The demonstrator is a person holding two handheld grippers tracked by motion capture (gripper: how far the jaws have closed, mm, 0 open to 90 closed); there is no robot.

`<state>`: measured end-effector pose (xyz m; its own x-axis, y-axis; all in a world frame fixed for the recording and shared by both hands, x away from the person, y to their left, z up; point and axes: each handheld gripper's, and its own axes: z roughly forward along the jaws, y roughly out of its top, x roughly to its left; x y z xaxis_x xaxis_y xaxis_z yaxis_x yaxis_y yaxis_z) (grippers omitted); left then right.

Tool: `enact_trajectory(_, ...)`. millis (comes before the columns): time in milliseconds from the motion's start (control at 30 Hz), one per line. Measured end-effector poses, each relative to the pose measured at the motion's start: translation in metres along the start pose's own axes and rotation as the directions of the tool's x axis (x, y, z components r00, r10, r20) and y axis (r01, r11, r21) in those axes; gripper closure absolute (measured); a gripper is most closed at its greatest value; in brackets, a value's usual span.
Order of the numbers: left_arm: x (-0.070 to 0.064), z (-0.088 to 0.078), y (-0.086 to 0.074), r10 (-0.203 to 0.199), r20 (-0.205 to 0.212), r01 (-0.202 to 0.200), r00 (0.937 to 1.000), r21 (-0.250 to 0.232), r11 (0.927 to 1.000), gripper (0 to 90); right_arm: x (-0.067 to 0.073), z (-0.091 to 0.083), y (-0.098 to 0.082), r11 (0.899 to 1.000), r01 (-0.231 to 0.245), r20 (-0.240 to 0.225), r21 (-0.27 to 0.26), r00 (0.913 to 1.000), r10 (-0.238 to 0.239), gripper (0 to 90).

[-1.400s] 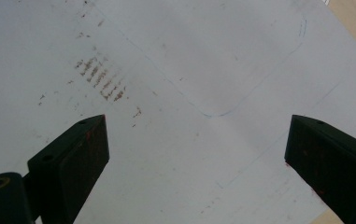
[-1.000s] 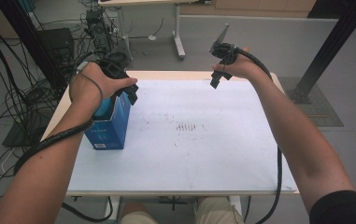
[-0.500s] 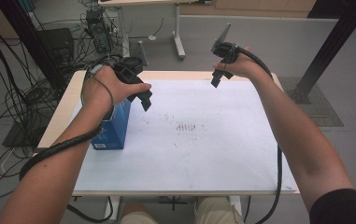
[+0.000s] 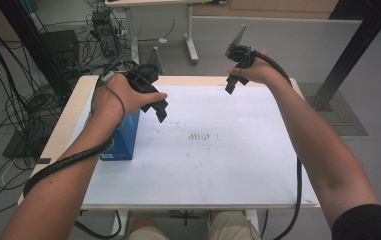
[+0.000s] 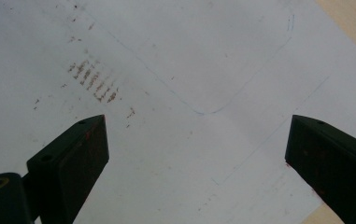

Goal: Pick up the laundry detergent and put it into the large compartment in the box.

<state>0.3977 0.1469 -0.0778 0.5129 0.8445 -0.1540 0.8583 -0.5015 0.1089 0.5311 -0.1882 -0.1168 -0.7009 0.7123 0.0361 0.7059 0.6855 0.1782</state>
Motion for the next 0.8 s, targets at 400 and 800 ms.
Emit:
enact_trajectory(400, 0.0007, 0.0013, 0.0010, 0.009, 0.014, -0.009, 0.9999, -0.002, 1.0000, 8.9, 0.0011, -0.0005, -0.0002, 1.000, 0.005, 0.001, -0.004, 1.0000, -0.005, 6.0)
enact_trajectory(800, 0.0001, 0.0010, -0.0014, 0.018, 0.021, -0.018, 0.9996, -0.009, 0.9998, 8.6, 0.0041, 0.0004, 0.0013, 1.000, 0.013, 0.001, -0.004, 0.9999, -0.013, 5.9)
